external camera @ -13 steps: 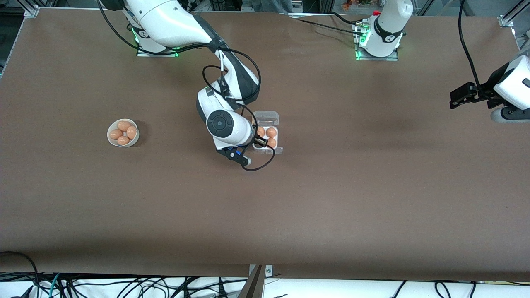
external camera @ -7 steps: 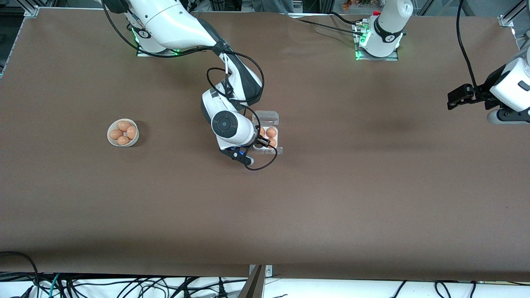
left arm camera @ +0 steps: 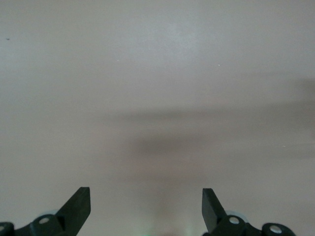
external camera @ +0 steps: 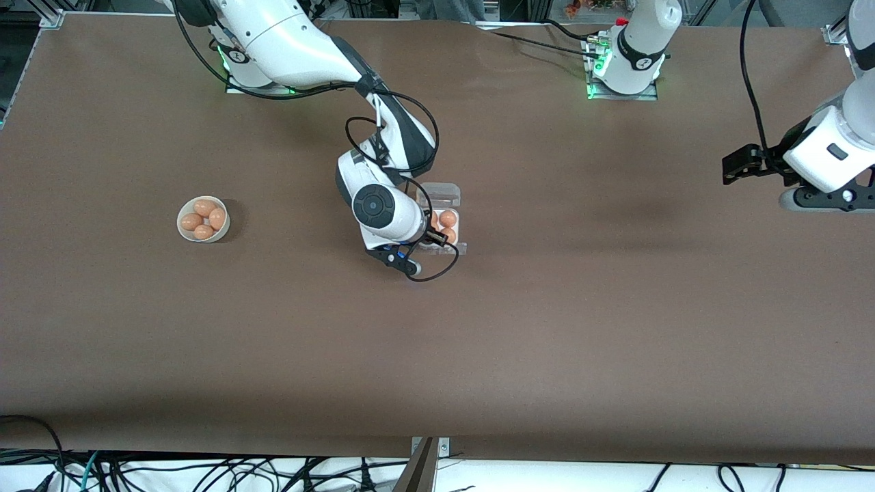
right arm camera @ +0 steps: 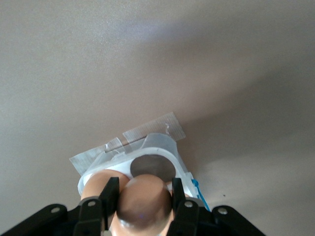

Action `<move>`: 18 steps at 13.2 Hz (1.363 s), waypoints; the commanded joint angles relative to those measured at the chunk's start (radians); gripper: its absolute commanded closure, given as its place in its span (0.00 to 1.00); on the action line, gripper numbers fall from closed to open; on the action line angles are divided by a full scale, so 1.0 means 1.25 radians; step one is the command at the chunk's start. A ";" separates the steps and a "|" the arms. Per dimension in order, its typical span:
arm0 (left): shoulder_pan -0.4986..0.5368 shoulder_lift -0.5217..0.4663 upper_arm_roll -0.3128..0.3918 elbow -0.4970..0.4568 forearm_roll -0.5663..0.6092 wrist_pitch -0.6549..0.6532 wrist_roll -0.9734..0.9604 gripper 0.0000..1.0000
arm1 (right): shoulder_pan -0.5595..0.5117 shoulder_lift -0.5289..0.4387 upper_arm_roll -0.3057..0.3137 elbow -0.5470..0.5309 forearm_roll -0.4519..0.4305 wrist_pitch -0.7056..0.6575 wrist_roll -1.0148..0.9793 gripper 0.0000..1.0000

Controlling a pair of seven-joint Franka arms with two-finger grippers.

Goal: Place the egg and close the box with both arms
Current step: 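Lower the egg into the slot while the left gripper reaches toward the carton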

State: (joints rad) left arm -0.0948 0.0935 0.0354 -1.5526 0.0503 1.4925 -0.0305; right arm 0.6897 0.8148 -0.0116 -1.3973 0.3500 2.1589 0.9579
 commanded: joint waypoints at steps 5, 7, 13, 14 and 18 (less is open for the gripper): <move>-0.003 0.015 -0.010 0.022 -0.017 -0.010 0.010 0.00 | 0.004 0.023 0.001 0.031 0.011 0.012 0.009 0.00; -0.012 0.016 -0.015 0.021 -0.017 -0.010 0.008 0.00 | 0.004 0.021 0.001 0.032 0.008 0.013 0.003 0.00; -0.044 0.047 -0.019 0.012 -0.152 -0.027 -0.018 0.26 | -0.012 -0.001 -0.013 0.054 -0.033 0.013 -0.073 0.00; -0.059 0.058 -0.019 0.014 -0.169 -0.046 -0.045 0.37 | -0.019 -0.006 -0.016 0.054 -0.038 0.011 -0.125 0.00; -0.164 0.116 -0.020 0.017 -0.240 -0.055 -0.230 0.82 | -0.019 -0.042 -0.108 0.051 -0.046 -0.033 -0.270 0.00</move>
State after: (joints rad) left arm -0.2334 0.2045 0.0053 -1.5542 -0.2195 1.4399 -0.2138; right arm 0.6673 0.7952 -0.1090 -1.3267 0.3076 2.1657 0.6857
